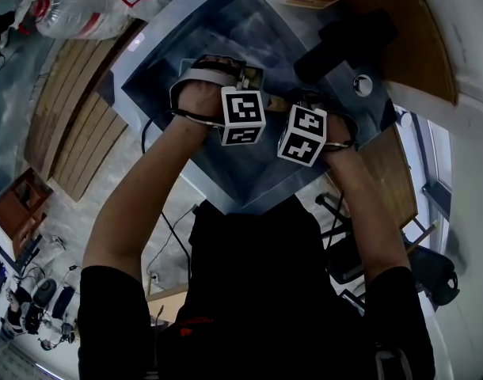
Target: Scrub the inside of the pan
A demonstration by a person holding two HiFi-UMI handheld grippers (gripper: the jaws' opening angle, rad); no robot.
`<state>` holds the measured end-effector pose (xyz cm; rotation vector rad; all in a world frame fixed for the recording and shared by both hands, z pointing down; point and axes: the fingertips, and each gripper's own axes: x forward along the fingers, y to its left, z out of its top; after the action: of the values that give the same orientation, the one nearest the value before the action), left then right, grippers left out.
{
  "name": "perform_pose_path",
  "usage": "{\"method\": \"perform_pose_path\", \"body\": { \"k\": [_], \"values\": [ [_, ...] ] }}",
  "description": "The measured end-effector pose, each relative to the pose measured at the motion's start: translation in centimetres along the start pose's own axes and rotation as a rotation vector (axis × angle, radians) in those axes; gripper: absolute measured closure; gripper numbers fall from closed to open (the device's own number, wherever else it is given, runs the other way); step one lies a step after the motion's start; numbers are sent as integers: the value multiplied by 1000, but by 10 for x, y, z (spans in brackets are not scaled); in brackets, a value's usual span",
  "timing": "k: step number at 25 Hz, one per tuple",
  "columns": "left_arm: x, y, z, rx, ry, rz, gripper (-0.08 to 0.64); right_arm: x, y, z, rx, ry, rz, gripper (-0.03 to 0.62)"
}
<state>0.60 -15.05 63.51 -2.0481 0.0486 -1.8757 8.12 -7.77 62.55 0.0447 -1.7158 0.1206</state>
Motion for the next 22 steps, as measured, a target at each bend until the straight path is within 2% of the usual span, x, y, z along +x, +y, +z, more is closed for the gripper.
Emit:
{"method": "perform_pose_path", "body": {
  "k": [6, 9, 18, 22],
  "values": [
    [-3, -7, -55, -13, 80, -28, 523, 0, 0, -1, 12, 8, 2, 442],
    [-8, -12, -73, -35, 86, -47, 523, 0, -2, 0, 13, 10, -4, 445],
    [-10, -14, -71, -59, 93, -83, 523, 0, -3, 3, 5, 39, -7, 445],
    [-22, -20, -42, -40, 53, -85, 523, 1, -3, 2, 5, 34, -8, 446]
  ]
}}
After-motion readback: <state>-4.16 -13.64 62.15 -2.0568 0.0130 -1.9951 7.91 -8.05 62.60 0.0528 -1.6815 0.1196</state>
